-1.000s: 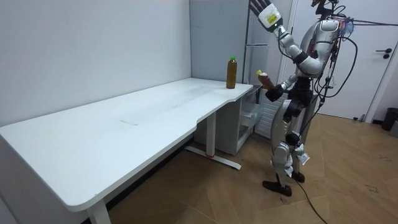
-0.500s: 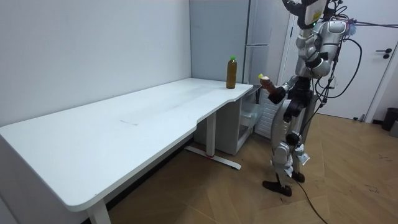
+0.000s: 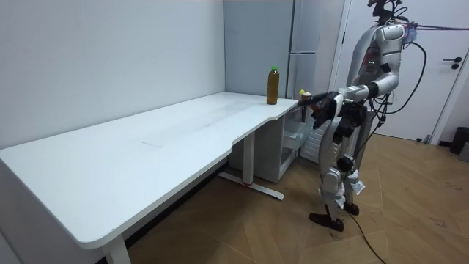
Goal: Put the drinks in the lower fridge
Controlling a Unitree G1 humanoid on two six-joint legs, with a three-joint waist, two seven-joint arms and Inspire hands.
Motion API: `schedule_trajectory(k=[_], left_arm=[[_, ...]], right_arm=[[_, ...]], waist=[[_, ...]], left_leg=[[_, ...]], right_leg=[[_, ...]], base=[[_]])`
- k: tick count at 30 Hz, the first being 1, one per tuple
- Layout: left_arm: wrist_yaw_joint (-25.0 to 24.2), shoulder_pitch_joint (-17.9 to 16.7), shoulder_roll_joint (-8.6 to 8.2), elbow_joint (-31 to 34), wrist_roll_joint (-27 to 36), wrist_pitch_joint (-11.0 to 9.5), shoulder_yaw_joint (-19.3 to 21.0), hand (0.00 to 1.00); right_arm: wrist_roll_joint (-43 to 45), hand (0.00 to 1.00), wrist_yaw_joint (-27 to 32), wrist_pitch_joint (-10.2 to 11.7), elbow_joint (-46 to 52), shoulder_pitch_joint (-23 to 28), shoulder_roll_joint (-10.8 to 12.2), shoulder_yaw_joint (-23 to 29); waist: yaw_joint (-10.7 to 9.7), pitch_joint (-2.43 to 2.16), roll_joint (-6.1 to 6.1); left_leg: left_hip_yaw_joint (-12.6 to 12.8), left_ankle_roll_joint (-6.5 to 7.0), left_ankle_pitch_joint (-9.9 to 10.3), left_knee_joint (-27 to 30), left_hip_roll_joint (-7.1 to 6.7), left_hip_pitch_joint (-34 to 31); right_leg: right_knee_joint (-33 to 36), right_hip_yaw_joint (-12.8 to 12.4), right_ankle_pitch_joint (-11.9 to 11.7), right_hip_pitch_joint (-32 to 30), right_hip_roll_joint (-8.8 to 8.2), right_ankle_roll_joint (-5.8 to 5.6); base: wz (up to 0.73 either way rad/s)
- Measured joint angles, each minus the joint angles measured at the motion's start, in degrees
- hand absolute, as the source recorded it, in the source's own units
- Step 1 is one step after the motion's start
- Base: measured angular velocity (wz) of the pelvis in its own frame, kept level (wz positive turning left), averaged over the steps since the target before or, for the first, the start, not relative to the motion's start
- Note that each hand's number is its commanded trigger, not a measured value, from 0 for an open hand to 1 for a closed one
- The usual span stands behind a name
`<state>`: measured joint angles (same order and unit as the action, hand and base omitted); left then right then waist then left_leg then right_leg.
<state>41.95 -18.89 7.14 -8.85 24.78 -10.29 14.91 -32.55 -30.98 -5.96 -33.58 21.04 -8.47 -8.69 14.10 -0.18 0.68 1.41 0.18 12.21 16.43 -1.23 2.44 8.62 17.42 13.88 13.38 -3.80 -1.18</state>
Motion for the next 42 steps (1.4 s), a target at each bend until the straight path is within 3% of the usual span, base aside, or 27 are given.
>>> schedule_trajectory(k=[3,8,11,12,17,19,25,33,36,42], left_arm=[[-1.4,-0.2,0.04,-9.7,2.6,0.5,-3.7,0.00],[-4.5,-0.8,0.03,-22.7,4.5,3.6,-8.4,0.00],[-8.1,-0.9,0.12,-29.8,5.6,4.4,-8.7,0.00],[-9.8,-0.9,0.15,-33.6,6.1,5.0,-8.6,0.00],[-18.0,-0.9,0.23,-45.3,8.8,8.1,-8.3,0.00],[-21.9,-0.7,0.16,-48.7,9.4,10.3,-8.3,0.00],[-28.4,-0.2,0.09,-51.9,1.5,12.9,-8.3,0.00],[-31.8,4.2,0.15,-51.8,-6.3,12.9,-10.0,0.00],[-32.8,4.8,0.32,-51.8,-6.4,12.9,-12.1,0.00],[-35.9,5.4,0.43,-52.0,-7.0,12.8,-14.1,0.00]], right_arm=[[-1.4,1.00,1.8,-0.2,-2.0,-1.0,0.0,-0.1],[-6.4,1.00,3.8,-0.7,-7.2,-2.7,-0.2,-0.1],[-8.2,1.00,4.2,-1.4,-11.6,-4.0,-0.5,0.0],[-8.3,1.00,4.2,-1.4,-14.2,-4.9,-0.7,0.0],[-12.0,1.00,4.8,-1.3,-22.2,-8.6,-1.1,0.4],[-14.8,1.00,5.5,-1.4,-25.6,-9.9,-1.1,1.2],[-16.2,1.00,6.9,-1.4,-29.6,-11.4,-1.4,4.3],[-22.7,1.00,10.9,-1.2,-33.3,-12.6,-1.3,4.3],[-26.4,1.00,11.7,-1.2,-33.7,-12.6,-1.3,4.4],[-30.3,1.00,13.8,-1.2,-34.0,-12.5,-1.1,4.3]], waist=[[-1.0,0.06,0.13],[-2.2,0.15,0.17],[-2.9,0.20,0.01],[-2.9,0.43,0.12],[-4.3,0.53,-0.20],[-4.6,0.53,-0.25],[-7.2,0.60,-0.83],[-9.5,0.53,-0.58],[-10.8,0.46,-0.46],[-11.2,0.51,-0.54]], left_leg=[[0.1,0.00,0.1,-0.4,-0.03,0.2],[0.4,-0.02,0.1,-1.2,-0.01,0.6],[0.9,-0.06,0.3,-1.3,0.21,0.5],[1.6,-0.06,0.3,-1.7,0.34,0.9],[2.1,-0.06,0.4,-1.8,0.49,1.1],[2.1,-0.03,0.4,-1.7,0.50,0.8],[1.7,0.07,0.6,-0.7,0.49,-0.5],[1.6,0.09,0.6,-0.7,0.41,-1.2],[1.6,0.09,0.6,-0.8,0.39,-1.3],[1.9,0.08,0.6,-1.2,0.42,-0.8]], right_leg=[[0.0,0.0,0.0,0.2,-0.01,-0.01],[0.1,-0.2,0.0,0.1,-0.06,-0.01],[0.1,-0.5,0.0,0.1,0.02,-0.01],[0.1,-1.3,0.0,0.1,0.03,-0.01],[0.1,-1.7,-0.1,0.0,0.07,-0.02],[0.1,-1.6,-0.1,-0.1,0.07,-0.03],[0.2,-1.5,-0.1,-0.8,0.12,-0.07],[0.3,-1.6,-0.2,-1.5,0.17,-0.11],[0.2,-1.6,-0.2,-1.7,0.17,-0.12],[0.2,-1.7,-0.2,-1.6,0.15,-0.12]], base=[[0.00],[-0.02],[-0.08],[-0.28],[-0.07],[0.02],[0.05],[-0.01],[0.00],[0.00]])
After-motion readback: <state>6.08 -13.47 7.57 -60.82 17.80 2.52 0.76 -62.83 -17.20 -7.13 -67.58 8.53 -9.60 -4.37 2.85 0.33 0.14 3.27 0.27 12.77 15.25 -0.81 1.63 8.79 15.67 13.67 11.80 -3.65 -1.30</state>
